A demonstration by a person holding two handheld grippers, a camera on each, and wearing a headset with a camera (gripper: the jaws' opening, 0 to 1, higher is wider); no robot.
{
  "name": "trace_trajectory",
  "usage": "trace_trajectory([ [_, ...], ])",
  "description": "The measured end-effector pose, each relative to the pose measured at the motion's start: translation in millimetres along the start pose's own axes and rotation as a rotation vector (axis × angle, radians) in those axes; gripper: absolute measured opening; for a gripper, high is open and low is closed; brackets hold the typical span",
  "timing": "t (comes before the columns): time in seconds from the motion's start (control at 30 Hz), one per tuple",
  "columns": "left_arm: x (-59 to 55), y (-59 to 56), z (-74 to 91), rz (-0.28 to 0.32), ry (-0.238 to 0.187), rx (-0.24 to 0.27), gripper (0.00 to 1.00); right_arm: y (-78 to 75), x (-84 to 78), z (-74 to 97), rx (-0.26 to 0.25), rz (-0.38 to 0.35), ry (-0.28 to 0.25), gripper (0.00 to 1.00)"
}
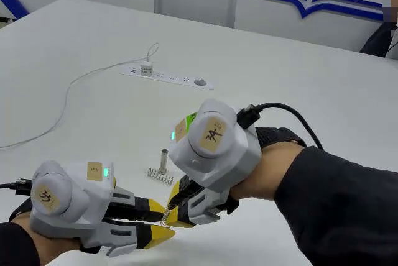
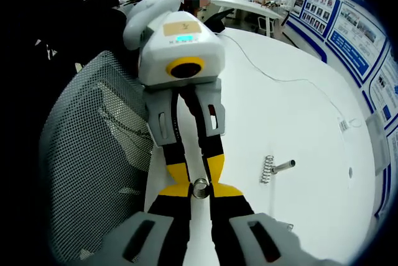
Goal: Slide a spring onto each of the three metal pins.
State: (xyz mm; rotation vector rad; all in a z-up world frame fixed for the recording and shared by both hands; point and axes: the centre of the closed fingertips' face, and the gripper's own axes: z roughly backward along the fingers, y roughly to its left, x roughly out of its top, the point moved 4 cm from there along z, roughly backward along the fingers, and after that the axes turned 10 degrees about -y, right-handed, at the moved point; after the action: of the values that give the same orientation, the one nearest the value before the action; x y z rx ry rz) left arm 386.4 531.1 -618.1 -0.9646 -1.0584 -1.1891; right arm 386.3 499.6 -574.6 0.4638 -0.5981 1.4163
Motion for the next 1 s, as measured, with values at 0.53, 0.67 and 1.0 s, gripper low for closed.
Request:
trace_trajectory([
  [0.53, -5.5, 7.8, 7.2, 0.034, 0.015, 0.063, 0.28, -39.1, -34.1, 46.5, -0.137, -0.08, 0.024, 0.12],
  [0.67, -5.8, 8.7, 6.8, 0.038, 0.015, 0.071, 0.29, -47.7, -44.9, 58.8, -0.174, -0.098, 0.034, 0.12],
  [1.0, -5.3, 10.5, 8.9, 0.043, 0.014, 0.09, 0.32, -71.6, -56.7, 77.0, -0.242, -0.12, 0.053, 0.12],
])
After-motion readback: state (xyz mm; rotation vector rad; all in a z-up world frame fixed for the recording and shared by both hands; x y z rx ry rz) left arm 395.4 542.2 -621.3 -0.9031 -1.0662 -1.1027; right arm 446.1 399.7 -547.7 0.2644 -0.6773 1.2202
